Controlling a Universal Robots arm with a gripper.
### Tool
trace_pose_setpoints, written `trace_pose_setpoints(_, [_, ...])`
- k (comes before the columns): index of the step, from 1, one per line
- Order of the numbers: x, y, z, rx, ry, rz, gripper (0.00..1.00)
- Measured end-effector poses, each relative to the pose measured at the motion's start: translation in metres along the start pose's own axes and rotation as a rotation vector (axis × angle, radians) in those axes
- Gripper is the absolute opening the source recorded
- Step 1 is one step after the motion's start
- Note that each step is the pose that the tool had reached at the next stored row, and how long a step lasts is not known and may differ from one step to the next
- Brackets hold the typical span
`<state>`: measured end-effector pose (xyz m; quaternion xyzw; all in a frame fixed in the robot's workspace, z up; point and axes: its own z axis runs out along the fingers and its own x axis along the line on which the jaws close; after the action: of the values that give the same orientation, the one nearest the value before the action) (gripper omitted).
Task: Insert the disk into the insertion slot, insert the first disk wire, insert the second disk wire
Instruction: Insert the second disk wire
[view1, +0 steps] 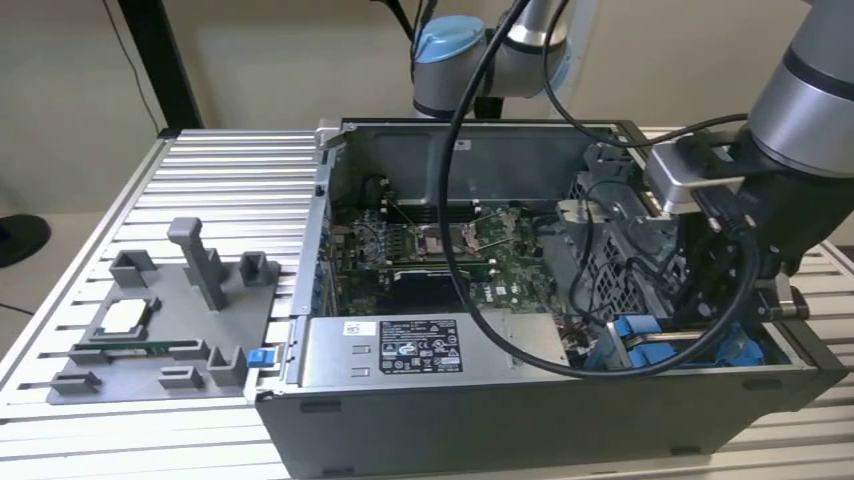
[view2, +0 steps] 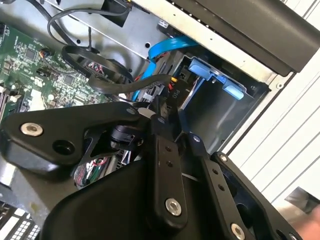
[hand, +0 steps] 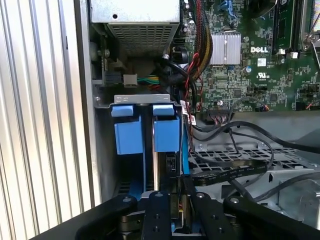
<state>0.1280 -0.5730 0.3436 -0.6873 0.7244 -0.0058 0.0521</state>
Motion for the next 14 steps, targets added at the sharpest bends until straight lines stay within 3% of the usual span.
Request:
trace_pose_setpoints(8, [-0.0016, -0.0019, -0.0233, 0.0, 0.0001, 0.0, 1.0])
trace_pose_setpoints(14, [-0.0019, -0.0022, -0.0276, 0.0, 0.0, 0.0, 1.0])
